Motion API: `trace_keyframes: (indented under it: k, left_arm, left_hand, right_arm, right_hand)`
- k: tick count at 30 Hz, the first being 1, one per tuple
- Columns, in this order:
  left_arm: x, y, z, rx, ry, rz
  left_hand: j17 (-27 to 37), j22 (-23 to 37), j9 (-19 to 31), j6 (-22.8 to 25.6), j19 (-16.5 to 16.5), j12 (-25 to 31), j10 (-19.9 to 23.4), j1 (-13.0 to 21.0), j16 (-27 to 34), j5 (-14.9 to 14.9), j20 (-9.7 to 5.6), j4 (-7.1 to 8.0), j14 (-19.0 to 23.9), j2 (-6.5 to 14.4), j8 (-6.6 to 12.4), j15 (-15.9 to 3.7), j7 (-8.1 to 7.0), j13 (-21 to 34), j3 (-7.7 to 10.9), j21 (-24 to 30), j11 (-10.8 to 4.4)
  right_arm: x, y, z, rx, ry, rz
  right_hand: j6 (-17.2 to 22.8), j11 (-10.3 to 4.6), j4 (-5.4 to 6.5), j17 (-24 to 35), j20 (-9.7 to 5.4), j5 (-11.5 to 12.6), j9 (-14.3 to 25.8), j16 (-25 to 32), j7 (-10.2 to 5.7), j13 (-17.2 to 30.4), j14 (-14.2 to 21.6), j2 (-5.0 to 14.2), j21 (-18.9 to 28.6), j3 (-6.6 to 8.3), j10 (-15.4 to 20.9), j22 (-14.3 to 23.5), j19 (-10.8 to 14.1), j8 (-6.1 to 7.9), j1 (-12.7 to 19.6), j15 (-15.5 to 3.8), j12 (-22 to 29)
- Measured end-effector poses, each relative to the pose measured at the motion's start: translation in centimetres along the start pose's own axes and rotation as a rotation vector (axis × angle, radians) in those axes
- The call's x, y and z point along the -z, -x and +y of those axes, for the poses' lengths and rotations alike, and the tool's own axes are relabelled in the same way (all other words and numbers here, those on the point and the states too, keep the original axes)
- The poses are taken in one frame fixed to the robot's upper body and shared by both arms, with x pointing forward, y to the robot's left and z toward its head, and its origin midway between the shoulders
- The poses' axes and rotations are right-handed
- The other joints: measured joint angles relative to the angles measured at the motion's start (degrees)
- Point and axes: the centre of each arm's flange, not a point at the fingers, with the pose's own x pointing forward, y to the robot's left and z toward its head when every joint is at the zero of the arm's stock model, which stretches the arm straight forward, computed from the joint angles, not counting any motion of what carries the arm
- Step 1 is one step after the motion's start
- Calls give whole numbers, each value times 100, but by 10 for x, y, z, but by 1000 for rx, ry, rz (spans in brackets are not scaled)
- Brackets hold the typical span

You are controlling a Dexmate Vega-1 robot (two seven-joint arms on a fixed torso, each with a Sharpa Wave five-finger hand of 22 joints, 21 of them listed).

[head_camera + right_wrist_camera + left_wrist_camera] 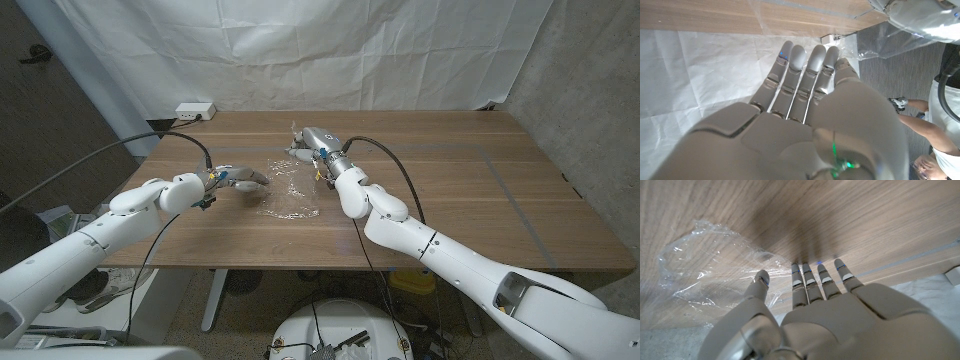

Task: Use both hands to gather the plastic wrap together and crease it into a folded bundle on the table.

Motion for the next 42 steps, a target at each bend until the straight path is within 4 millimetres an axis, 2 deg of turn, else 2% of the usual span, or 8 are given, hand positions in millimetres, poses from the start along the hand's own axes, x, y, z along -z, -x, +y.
trace_keyframes:
  k: [5, 12, 14, 21, 22, 28, 42]
  left_arm:
    - [1, 0, 0, 3, 3, 5]
    - [1, 0, -1, 8, 5, 13]
    - [0, 0, -1, 9, 5, 14]
    - [-2, 0, -2, 13, 5, 14]
    - [0, 0, -3, 15, 6, 24]
    - [0, 2, -3, 17, 6, 29]
    - [0, 7, -4, 25, 4, 51]
  left_hand:
    - [0, 0, -2, -30, -6, -19, -37, -18, 44, 0, 36, 49, 91, 18, -1, -10, 30, 1, 0, 0, 5]
    - [0, 0, -10, -64, -8, -19, -70, -44, 44, 0, 53, 48, 91, -8, -12, -10, 19, 1, 0, 0, -28]
    - [-1, 0, -12, -65, -9, -44, -102, -86, 44, 0, 53, 48, 91, -4, -20, -10, 19, 1, 0, 0, 4]
    - [18, 0, -8, -95, -9, -64, -102, -84, 44, 0, 52, 48, 206, -4, -20, -18, -11, 1, 0, 0, 5]
    - [26, 0, -8, -95, -9, -64, -102, -84, 74, 0, 52, 48, 238, -4, -16, -14, -11, 1, 0, 0, 5]
    - [26, 0, -7, -116, -30, -65, -101, -137, 89, 0, 73, 96, 306, 3, 5, -19, -31, 0, -1, 0, 5]
    - [30, 0, -12, -155, -30, -85, -131, -190, 129, 0, 72, 96, 366, 11, 2, -19, -13, 1, -1, -44, -24]
  right_arm:
    - [-4, -10, 5, -2, 2, -5]
    - [-6, -22, 16, -16, 9, 4]
    - [-7, -26, 20, -25, 9, 8]
    - [-5, -26, 23, -38, -3, 20]
    - [-8, -32, 30, -56, -1, 24]
    - [-10, -35, 39, -77, -12, 36]
    - [-14, -45, 64, -89, -24, 77]
  right_hand:
    - [0, 0, 0, 0, -9, 0, -19, 0, 0, -9, 20, 7, 29, 0, 0, 0, -9, 0, 7, 19, 0]
    - [-1, 0, 16, 28, -8, -21, -27, 0, 0, -31, 52, 7, 78, -16, 0, 0, -8, 33, 7, -11, 0]
    - [-1, 0, 16, 28, -8, -21, -27, 0, 0, -37, 53, 7, 78, -16, 0, 0, -8, 33, 7, -11, 0]
    - [-1, 0, 5, 27, -8, -21, -53, 0, 0, -62, 53, 6, 135, -26, 0, 1, -8, 33, 6, -11, 0]
    - [-1, 0, 0, 27, -8, -21, -53, 0, 0, -62, 53, -12, 135, -32, 0, 1, -8, 33, 24, -11, 0]
    - [-1, 0, 24, 27, -8, -20, -53, 0, 0, -80, 53, -24, 179, -55, 0, 1, -7, 33, 36, -11, 44]
    - [-1, 0, 48, 11, -40, -42, -81, 0, 0, -114, 52, 7, 265, -79, 0, -19, -40, 32, 67, -11, 44]
